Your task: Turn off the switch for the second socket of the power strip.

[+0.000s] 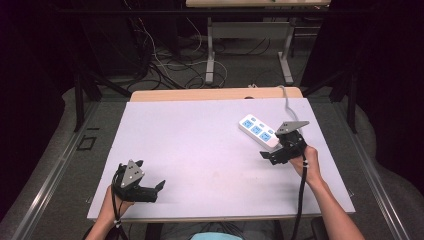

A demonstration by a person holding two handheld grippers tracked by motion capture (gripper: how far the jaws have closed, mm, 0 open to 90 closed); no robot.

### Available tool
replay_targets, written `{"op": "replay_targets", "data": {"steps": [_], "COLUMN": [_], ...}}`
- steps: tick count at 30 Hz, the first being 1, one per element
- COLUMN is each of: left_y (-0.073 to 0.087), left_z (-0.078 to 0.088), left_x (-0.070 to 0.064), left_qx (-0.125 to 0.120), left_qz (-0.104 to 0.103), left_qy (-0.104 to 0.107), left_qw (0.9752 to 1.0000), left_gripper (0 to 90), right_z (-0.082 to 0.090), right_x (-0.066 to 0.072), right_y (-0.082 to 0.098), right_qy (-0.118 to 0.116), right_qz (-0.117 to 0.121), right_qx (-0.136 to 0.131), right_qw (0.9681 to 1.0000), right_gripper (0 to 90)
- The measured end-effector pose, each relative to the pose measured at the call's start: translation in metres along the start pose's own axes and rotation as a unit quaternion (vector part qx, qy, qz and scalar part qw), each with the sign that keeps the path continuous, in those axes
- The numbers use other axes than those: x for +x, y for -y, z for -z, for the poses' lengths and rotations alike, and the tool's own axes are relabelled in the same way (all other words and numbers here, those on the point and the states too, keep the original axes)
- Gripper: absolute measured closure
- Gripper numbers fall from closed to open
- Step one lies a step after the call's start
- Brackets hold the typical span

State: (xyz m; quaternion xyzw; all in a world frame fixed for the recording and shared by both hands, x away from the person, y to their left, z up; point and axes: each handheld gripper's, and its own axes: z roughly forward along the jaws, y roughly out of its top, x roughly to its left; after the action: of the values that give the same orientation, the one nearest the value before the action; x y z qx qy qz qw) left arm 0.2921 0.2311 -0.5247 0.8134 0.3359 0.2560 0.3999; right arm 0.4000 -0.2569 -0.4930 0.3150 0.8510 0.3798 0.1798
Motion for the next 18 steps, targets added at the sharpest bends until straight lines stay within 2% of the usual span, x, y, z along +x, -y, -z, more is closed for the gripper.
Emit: {"op": "replay_targets", "data": {"steps": [10, 18], "left_y": [-0.001, -0.001], "left_z": [0.000, 0.000], "left_x": [0.000, -0.002], "left_qx": [-0.001, 0.003], "left_qz": [-0.004, -0.004], "left_qy": [-0.001, -0.001], "left_qw": [1.0000, 1.0000], "left_gripper": [0.2, 0.2], "right_z": [-0.006, -0.013], "right_x": [-0.010, -0.021], "right_y": [-0.003, -0.007], "right_qy": [-0.003, 0.004], "right_qz": [-0.011, -0.020], "right_qx": [0.005, -0.007], "right_qw": [0.9999, 0.9998], "right_gripper": [2.7, 2.2]}}
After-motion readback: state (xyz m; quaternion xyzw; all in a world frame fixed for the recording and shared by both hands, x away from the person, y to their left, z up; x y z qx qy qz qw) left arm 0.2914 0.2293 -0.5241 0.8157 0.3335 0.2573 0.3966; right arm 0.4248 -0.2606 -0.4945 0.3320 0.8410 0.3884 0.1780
